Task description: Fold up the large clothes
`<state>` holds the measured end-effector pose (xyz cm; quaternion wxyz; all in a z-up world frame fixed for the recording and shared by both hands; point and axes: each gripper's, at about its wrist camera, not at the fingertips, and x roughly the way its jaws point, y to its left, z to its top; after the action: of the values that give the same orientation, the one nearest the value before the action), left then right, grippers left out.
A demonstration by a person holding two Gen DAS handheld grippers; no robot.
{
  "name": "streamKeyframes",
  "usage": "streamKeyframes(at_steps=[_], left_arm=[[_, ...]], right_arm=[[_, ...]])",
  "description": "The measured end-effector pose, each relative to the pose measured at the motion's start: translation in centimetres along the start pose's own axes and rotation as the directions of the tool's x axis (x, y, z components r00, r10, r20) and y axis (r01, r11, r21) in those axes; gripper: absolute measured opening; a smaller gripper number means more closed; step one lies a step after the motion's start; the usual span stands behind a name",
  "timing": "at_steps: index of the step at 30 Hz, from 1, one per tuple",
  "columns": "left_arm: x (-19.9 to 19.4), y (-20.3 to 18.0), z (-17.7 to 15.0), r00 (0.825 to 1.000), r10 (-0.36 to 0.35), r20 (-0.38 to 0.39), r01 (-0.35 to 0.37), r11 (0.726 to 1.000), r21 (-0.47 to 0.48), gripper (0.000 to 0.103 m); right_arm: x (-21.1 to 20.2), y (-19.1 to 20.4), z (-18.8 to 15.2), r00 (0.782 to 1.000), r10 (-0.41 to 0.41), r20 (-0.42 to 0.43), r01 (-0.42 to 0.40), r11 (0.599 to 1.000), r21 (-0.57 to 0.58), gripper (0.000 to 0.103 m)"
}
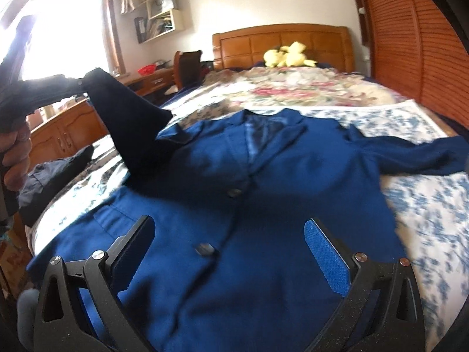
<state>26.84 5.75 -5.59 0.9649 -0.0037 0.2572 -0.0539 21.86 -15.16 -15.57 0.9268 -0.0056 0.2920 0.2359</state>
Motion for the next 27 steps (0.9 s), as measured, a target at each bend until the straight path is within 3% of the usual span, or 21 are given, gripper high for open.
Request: streamKeyframes(at_steps=[8,13,22,27], left_arm=[[0.2,-1.2,-5.0,0.999,-0.015,-0.038,0.013,0.999,-0.033,0.011],[0.2,-0.5,-7.1,0.998,-0.045,-0.045,0.042,0.997,-0.072,0.018],[-2.4,1.4,-8.0,0.996,-0.091,-0.026,0.089,0.994,-0.066,0.04],[-5.0,3.8,-8.5,0.999,-0.04,0.001,0.04,0.998,-0.04,0.047]], right_arm=[[-2.5,-1.7,-2.2,0.999,-0.043,-0.02,0.043,0.999,0.014,0.103],[-2.5,-1.0,-2.3,0.997,-0.062,-0.035,0.062,0.998,-0.001,0.103],[-1.4,2.5,-0.9,0.994,-0.085,-0.063,0.08,0.994,-0.07,0.103],[-0.1,5.7,-0.1,0.994,-0.065,-0.082,0.056,0.992,-0.112,0.103]])
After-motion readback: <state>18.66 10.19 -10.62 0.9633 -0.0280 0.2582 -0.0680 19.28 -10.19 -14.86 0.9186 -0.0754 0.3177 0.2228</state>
